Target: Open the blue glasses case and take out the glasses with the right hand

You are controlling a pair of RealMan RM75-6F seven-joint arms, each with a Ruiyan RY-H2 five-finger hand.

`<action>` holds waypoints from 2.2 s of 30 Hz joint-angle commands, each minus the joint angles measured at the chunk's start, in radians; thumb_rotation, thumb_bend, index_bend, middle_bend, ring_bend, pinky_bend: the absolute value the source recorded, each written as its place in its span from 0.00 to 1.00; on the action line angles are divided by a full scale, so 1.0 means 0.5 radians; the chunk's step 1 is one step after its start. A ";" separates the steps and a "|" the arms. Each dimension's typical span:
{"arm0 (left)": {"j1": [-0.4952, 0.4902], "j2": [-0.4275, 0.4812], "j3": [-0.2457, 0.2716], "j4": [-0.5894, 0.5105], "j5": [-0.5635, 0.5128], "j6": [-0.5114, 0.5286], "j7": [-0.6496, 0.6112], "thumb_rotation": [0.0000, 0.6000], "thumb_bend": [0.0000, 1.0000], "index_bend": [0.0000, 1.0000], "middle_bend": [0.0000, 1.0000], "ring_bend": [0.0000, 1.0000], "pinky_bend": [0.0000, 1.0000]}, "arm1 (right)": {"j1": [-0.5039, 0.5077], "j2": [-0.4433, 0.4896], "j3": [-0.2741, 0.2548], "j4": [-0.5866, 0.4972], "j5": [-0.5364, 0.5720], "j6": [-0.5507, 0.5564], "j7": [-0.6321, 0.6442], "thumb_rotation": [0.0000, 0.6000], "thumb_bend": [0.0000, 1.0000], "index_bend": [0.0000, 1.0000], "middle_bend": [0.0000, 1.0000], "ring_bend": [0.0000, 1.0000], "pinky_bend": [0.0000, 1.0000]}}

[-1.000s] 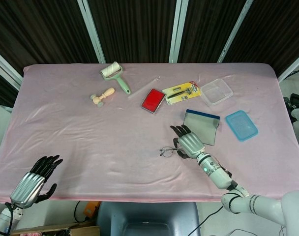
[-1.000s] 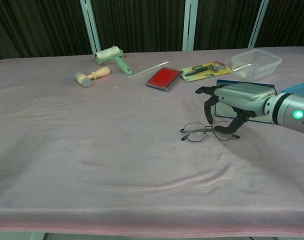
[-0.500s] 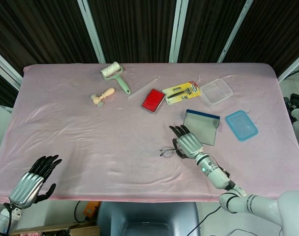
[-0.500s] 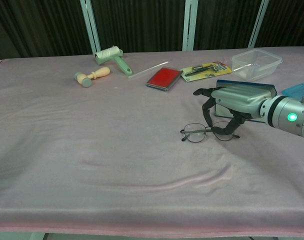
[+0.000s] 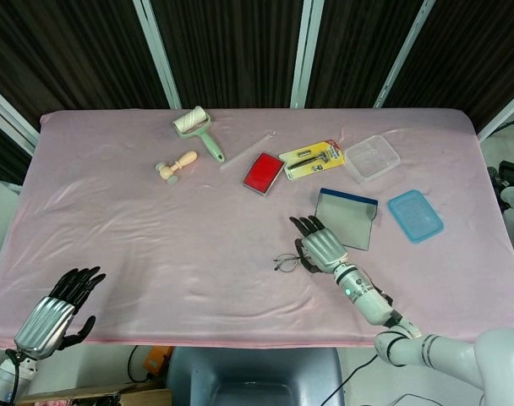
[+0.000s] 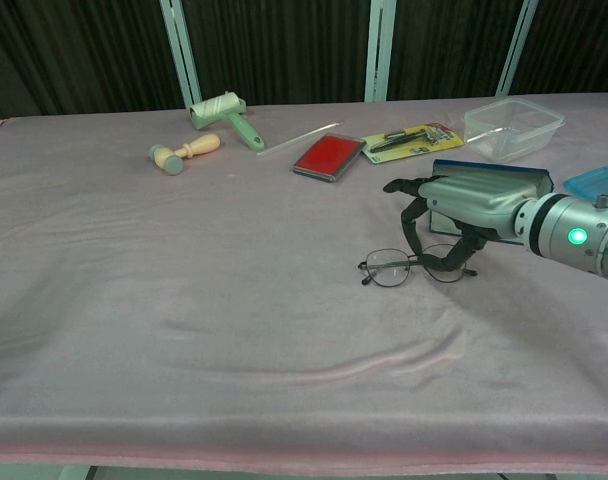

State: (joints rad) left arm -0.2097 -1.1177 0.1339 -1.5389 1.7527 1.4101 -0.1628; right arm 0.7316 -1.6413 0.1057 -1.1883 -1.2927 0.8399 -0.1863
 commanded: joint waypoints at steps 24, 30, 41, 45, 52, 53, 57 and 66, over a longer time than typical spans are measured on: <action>0.006 0.004 0.001 0.011 0.011 0.020 -0.024 1.00 0.45 0.00 0.00 0.00 0.00 | 0.098 -0.140 0.101 0.052 0.111 -0.027 -0.169 1.00 0.58 0.73 0.06 0.00 0.00; 0.008 0.009 -0.003 0.014 0.007 0.028 -0.038 1.00 0.45 0.00 0.00 0.00 0.00 | 0.168 -0.260 0.171 0.128 0.165 -0.015 -0.255 1.00 0.58 0.73 0.07 0.00 0.00; 0.004 0.016 -0.003 0.025 0.008 0.029 -0.075 1.00 0.45 0.00 0.00 0.00 0.00 | 0.345 -0.569 0.332 0.426 0.256 0.032 -0.354 1.00 0.58 0.73 0.08 0.00 0.00; 0.001 0.017 -0.002 0.026 0.009 0.022 -0.080 1.00 0.45 0.00 0.00 0.00 0.00 | 0.431 -0.703 0.410 0.573 0.311 0.009 -0.357 1.00 0.58 0.73 0.08 0.00 0.00; -0.004 0.017 -0.002 0.030 0.006 0.013 -0.086 1.00 0.45 0.00 0.00 0.00 0.00 | 0.599 -0.941 0.522 0.874 0.386 -0.052 -0.337 1.00 0.58 0.72 0.08 0.00 0.00; -0.005 0.018 -0.003 0.030 0.005 0.012 -0.087 1.00 0.45 0.00 0.00 0.00 0.00 | 0.627 -0.976 0.535 0.925 0.394 -0.069 -0.333 1.00 0.58 0.72 0.08 0.00 0.00; -0.009 0.020 -0.003 0.034 -0.001 0.002 -0.097 1.00 0.44 0.00 0.00 0.00 0.00 | 0.688 -1.060 0.559 1.045 0.406 -0.095 -0.326 1.00 0.58 0.62 0.08 0.00 0.00; -0.002 0.023 -0.004 0.038 -0.004 0.013 -0.101 1.00 0.45 0.00 0.00 0.00 0.00 | 0.628 -0.963 0.548 0.944 0.414 -0.077 -0.351 1.00 0.57 0.22 0.02 0.00 0.00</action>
State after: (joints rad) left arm -0.2108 -1.1063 0.1322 -1.5200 1.7509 1.4167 -0.2131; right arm 1.0648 -2.1524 0.3849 -0.6790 -1.0808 0.7896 -0.3654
